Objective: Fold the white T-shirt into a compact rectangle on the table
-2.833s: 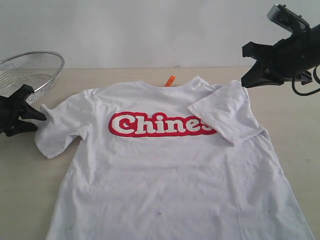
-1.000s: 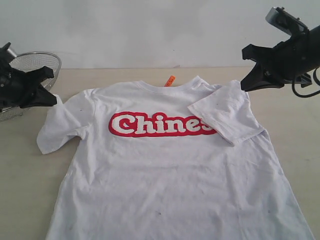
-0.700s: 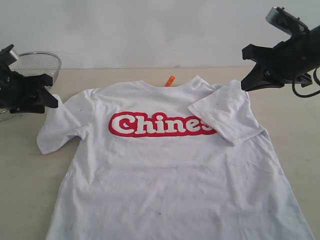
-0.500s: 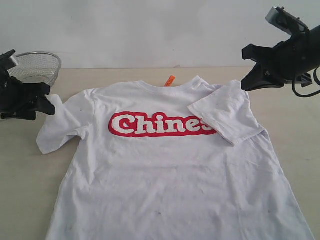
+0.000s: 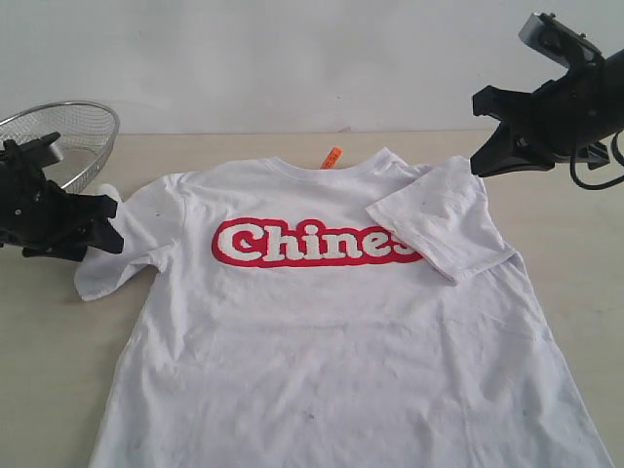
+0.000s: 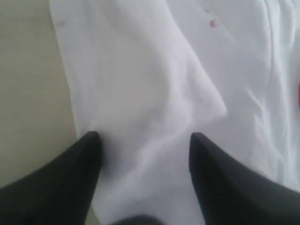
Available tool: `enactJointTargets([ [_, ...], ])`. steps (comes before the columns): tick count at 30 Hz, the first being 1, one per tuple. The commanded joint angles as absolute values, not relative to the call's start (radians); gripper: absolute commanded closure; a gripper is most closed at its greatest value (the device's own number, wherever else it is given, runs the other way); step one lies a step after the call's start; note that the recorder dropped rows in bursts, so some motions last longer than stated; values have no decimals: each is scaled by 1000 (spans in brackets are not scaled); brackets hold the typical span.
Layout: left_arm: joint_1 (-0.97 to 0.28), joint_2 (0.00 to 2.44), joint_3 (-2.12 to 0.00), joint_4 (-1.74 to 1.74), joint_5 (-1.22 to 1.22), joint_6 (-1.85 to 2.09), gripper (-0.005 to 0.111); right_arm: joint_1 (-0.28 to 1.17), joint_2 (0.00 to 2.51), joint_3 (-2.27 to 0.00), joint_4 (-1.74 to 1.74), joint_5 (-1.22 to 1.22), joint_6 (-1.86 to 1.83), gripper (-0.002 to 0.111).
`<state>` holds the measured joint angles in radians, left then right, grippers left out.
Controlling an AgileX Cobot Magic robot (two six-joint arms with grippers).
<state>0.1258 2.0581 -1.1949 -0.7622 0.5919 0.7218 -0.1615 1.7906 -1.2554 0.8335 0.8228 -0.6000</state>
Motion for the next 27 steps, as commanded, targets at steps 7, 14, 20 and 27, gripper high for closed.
enactJointTargets([
  [7, 115, 2077, -1200, -831, 550, 752, 102, -165, 1776, -1257, 827, 834, -596, 109],
  [14, 115, 2009, -1215, -1105, 614, 933, 102, -165, 1776, -1257, 827, 834, -596, 109],
  [20, 16, 2014, -1267, -1147, 624, 933, 102, -165, 1776, -1257, 827, 829, -595, 109],
  [27, -73, 2048, -1319, -1169, 610, 912, 102, -165, 1776, -1257, 827, 837, -595, 109],
])
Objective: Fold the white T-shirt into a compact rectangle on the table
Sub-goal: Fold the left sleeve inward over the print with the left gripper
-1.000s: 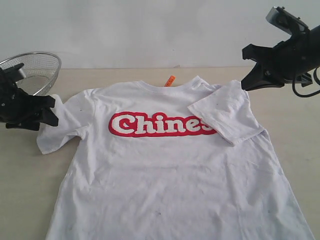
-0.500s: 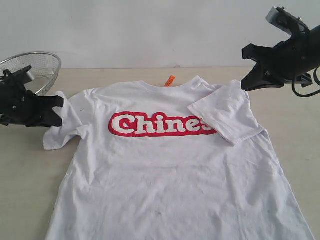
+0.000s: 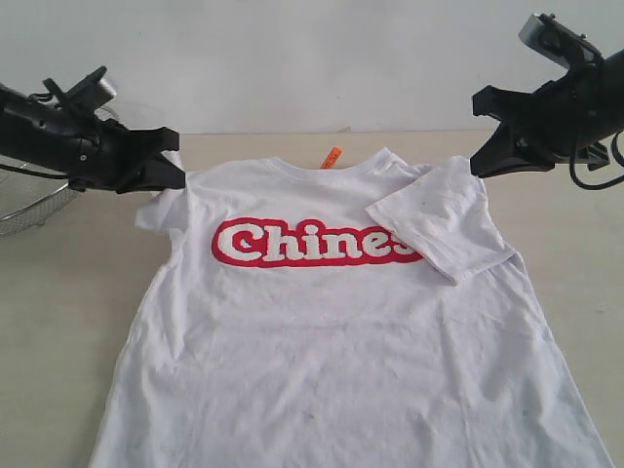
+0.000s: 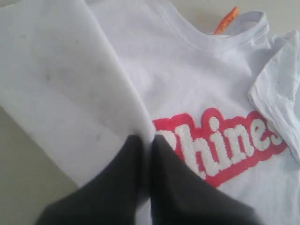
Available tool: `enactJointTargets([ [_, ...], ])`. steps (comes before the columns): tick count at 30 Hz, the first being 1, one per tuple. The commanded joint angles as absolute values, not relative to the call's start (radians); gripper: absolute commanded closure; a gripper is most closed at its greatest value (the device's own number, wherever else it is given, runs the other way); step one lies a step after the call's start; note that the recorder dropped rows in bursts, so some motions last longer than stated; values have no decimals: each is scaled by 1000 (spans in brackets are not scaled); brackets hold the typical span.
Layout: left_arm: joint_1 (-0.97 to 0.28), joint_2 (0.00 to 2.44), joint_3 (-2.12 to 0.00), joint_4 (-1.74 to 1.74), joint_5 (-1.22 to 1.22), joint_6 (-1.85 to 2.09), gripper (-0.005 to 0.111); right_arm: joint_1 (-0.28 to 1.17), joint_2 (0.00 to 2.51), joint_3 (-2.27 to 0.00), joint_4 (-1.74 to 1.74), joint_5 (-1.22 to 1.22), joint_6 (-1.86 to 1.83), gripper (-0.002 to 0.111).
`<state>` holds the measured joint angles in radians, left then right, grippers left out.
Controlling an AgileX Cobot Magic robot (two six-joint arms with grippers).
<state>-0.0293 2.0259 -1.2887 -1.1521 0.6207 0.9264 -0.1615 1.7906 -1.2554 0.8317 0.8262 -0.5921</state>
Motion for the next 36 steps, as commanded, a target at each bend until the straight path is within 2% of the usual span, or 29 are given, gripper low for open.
enactJointTargets([
  [1, -83, 2056, -1327, -1169, 610, 908, 102, -165, 1776, -1257, 827, 840, -595, 109],
  [9, -138, 2096, -1332, -1162, 595, 905, 102, -165, 1776, -1257, 827, 840, -597, 109],
  [18, -140, 2120, -1338, -1162, 619, 905, 101, -165, 1776, -1257, 827, 840, -597, 109],
  [20, -140, 2120, -1338, -1162, 626, 920, 94, -165, 1776, -1257, 827, 840, -597, 109],
  [22, -140, 2120, -1338, -1162, 628, 923, 81, -165, 1776, -1257, 827, 840, -597, 109],
  [25, -140, 2120, -1338, -1175, 640, 915, 51, -165, 1776, -1257, 827, 840, -597, 109],
  [27, -140, 2120, -1338, -1206, 662, 912, 42, -165, 1776, -1257, 827, 840, -597, 109],
  [36, -130, 2118, -1340, -1259, 766, 917, 52, -165, 1778, -1257, 827, 840, -597, 109],
])
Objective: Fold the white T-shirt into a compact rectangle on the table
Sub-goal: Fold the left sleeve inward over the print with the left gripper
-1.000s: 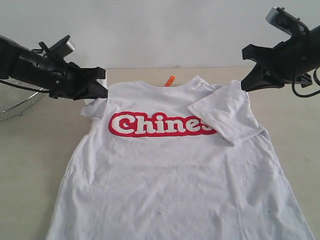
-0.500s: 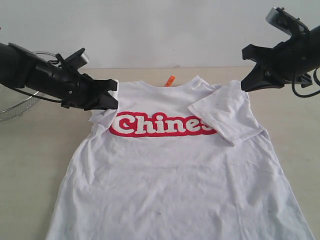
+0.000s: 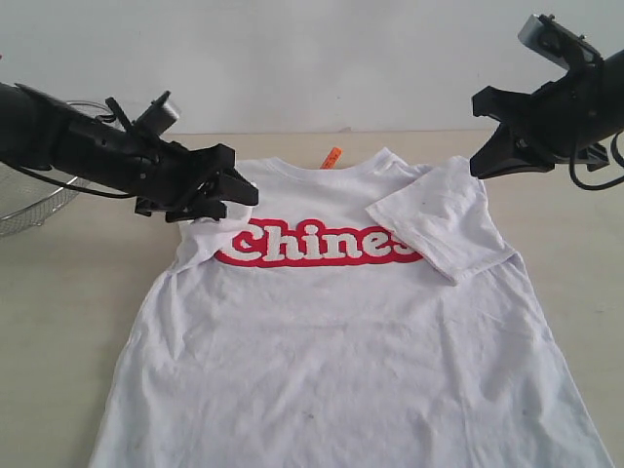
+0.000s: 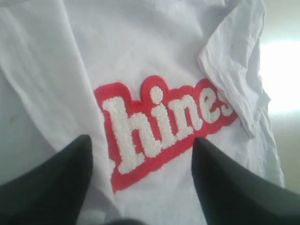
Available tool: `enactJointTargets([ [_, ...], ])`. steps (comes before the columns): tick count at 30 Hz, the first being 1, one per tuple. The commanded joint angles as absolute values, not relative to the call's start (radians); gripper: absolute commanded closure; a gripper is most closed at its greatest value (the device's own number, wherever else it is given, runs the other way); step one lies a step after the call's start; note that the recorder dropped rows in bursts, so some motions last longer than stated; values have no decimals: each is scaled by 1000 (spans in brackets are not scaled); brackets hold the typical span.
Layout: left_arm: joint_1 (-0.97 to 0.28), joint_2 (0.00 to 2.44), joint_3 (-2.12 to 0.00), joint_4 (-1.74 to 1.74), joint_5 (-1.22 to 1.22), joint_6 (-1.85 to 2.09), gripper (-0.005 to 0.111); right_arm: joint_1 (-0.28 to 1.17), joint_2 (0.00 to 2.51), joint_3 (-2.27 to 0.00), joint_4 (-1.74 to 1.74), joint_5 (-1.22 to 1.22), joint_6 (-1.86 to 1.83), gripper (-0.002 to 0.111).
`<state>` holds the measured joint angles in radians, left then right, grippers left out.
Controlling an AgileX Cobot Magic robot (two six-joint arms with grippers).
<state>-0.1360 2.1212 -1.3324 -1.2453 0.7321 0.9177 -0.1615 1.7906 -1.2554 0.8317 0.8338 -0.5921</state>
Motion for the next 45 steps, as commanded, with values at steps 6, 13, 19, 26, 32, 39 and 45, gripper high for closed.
enactJointTargets([
  [6, -113, 2110, -1340, -1259, 863, 875, 55, -165, 1778, -1257, 827, 844, -599, 109],
  [13, -152, 2112, -1340, -1259, 872, 874, 63, -165, 1778, -1257, 831, 825, -601, 109],
  [19, -184, 2112, -1340, -1259, 868, 853, 64, -165, 1778, -1257, 831, 818, -601, 109],
  [26, -181, 2086, -1340, -1224, 855, 848, 71, -165, 1778, -1257, 831, 818, -601, 109],
  [32, -76, 1997, -1340, -1098, 753, 845, 92, -165, 1778, -1257, 831, 845, -601, 109],
  [39, -48, 2032, -1340, -1001, 675, 847, 102, -165, 1778, -1257, 831, 840, -601, 109],
  [45, -51, 2082, -1340, -1036, 664, 852, 102, -165, 1778, -1257, 831, 835, -601, 109],
])
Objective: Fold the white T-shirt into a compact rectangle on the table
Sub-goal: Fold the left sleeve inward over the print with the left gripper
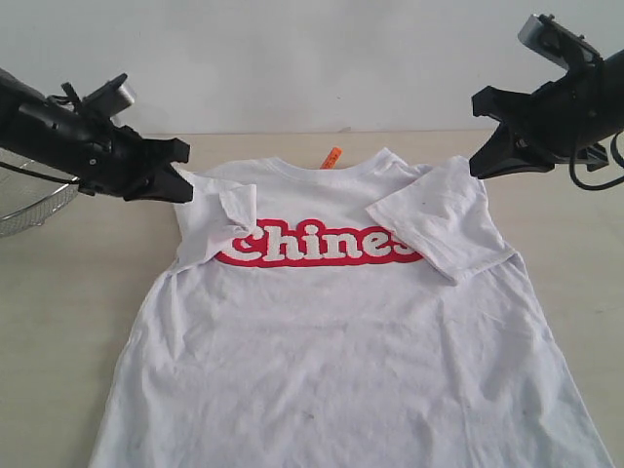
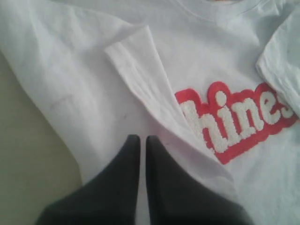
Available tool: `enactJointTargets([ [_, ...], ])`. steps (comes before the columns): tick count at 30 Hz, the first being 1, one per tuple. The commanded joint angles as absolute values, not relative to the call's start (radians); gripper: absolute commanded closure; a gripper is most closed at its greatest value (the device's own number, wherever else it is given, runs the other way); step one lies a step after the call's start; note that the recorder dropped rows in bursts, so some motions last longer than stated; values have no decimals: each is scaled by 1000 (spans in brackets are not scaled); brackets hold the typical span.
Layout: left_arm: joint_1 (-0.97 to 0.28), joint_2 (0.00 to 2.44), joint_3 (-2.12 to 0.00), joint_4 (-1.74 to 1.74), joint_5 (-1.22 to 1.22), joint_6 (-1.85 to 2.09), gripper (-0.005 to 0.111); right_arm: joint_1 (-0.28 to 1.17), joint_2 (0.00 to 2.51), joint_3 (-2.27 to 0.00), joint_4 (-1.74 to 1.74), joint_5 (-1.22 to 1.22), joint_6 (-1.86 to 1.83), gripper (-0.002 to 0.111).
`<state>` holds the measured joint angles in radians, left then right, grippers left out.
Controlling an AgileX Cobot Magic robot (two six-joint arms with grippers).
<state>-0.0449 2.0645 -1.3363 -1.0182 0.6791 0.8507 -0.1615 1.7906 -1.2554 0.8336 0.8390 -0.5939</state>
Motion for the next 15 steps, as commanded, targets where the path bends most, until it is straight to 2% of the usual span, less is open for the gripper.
enactJointTargets([
  [1, -55, 2089, -1340, -1032, 649, 852, 102, -165, 1778, -1257, 831, 835, -601, 109],
  [15, -136, 2174, -1402, -1039, 562, 819, 102, -165, 1778, -1257, 831, 844, -601, 109],
])
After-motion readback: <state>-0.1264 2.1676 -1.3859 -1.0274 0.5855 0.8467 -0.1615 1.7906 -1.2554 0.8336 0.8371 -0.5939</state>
